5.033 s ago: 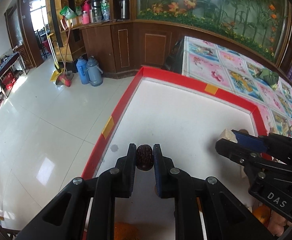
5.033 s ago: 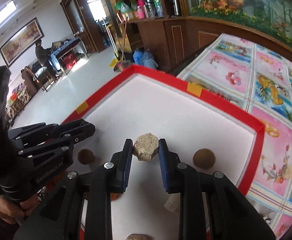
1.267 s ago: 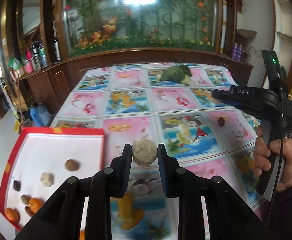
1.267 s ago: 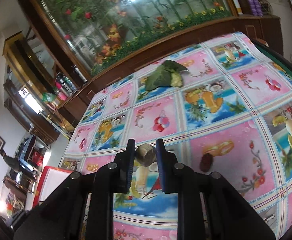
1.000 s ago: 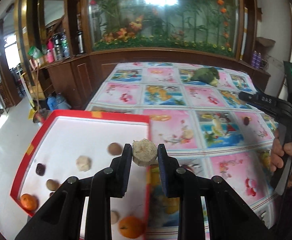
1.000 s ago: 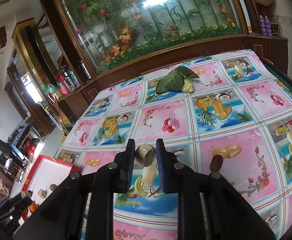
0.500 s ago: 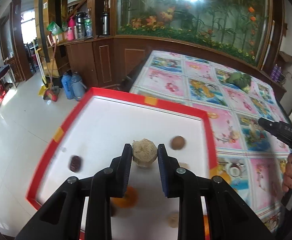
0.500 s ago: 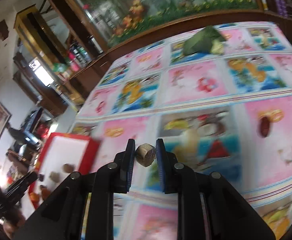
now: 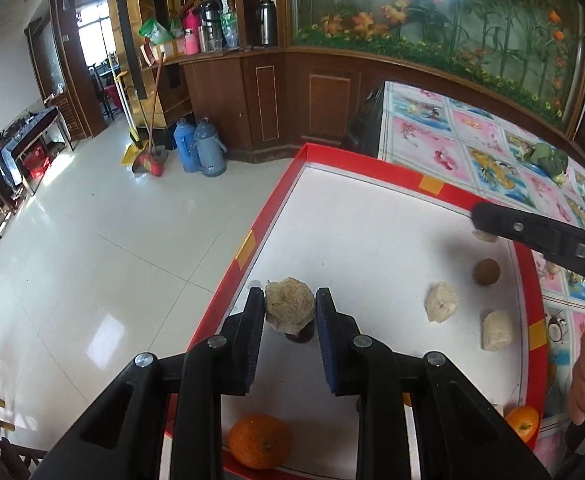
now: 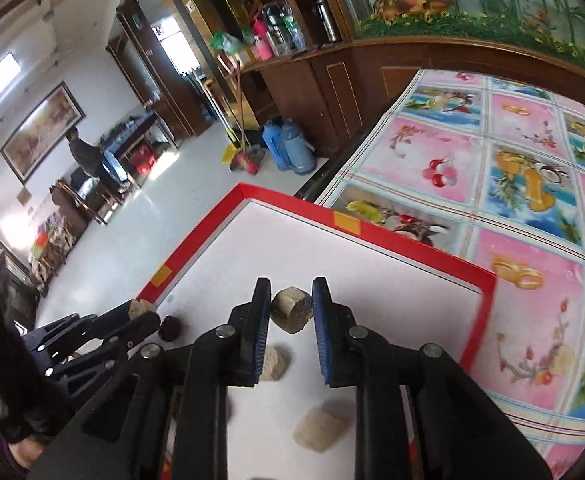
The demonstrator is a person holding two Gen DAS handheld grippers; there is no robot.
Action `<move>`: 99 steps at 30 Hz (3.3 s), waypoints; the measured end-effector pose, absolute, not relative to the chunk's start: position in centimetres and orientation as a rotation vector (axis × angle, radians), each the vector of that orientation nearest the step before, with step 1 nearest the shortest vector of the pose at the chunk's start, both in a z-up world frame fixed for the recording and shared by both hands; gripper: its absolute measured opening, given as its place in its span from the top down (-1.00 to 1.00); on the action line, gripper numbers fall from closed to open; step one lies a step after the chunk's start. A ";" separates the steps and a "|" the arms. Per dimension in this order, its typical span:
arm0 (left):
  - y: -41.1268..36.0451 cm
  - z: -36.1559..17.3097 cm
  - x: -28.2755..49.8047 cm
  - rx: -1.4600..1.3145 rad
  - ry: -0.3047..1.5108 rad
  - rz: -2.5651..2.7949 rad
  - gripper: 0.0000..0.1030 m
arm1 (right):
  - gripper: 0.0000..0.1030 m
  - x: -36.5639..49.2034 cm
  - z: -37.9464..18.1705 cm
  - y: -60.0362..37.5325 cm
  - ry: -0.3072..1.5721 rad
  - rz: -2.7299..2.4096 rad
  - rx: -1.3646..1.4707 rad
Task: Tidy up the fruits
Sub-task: 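Carry both cake pieces over the tray and lower them in, then open both tools to release the cake pieces into the tray, then move both open tools back over the table toward the remaining items, then grasp a dark red date with the right tool while the left tool grasps a beige cake block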
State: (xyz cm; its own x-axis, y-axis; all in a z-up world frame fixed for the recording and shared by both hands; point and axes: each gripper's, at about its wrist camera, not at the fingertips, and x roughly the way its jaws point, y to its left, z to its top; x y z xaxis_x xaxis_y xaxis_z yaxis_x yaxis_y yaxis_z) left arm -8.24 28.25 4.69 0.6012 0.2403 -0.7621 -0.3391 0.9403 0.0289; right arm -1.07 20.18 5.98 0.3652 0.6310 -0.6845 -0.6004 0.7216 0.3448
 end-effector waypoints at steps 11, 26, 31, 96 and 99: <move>29.2 3.4 -7.0 -0.128 0.923 0.329 0.49 | 0.53 0.6 2.8 23.6 0.980 0.662 -0.129; 25.0 7.1 -8.1 -0.075 0.847 0.291 -0.10 | 0.00 1.2 7.5 13.0 0.823 0.619 0.080; 20.0 8.4 -8.0 -0.010 0.820 0.183 -0.24 | -0.07 2.4 7.5 3.4 0.790 0.470 0.162; 1.8 6.0 -0.4 0.062 0.826 -0.124 0.59 | 0.62 4.2 5.3 -15.6 0.841 0.168 0.396; 1.5 7.5 -2.1 0.067 0.775 -0.114 0.59 | 0.62 2.5 7.2 -14.3 0.729 0.224 0.366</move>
